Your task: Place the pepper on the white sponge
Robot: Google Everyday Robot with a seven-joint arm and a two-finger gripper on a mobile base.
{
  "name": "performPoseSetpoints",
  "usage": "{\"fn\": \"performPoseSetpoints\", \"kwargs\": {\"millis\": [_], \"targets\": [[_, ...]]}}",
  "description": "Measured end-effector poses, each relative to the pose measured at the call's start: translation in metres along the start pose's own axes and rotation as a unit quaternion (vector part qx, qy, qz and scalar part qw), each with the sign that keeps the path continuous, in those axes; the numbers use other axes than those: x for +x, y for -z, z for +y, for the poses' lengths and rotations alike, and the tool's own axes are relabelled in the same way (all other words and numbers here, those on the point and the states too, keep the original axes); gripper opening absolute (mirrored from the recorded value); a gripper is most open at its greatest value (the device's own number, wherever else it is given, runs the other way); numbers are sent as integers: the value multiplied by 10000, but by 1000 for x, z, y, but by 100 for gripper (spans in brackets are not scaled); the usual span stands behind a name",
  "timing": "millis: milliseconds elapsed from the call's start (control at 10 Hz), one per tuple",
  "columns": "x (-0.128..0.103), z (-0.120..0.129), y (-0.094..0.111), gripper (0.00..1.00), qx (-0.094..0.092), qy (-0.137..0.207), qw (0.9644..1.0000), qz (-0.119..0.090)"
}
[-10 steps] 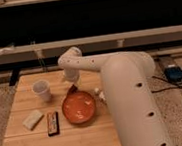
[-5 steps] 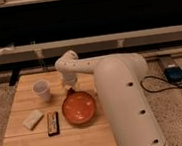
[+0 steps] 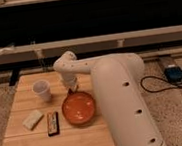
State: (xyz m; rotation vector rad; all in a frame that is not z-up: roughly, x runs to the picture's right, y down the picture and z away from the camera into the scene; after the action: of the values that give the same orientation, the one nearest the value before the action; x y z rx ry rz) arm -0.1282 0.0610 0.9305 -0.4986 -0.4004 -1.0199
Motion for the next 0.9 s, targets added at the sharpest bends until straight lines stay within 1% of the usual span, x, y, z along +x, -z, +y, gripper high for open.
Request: {"fn": "performPoseSetpoints", "kwargs": {"millis": [100,200,400,600,800,900], "targets": [[3,3,10,0,13,-58,10000,64],[8,7,24,0,67,-116,9998,165],[11,10,59,0,267,-172,9990,329],[10,13,91,0,499,-182,9975,472],[2,17,113,0,701,-163,9959,545],[-2,17,121,0,766,-146,9954,556]]}}
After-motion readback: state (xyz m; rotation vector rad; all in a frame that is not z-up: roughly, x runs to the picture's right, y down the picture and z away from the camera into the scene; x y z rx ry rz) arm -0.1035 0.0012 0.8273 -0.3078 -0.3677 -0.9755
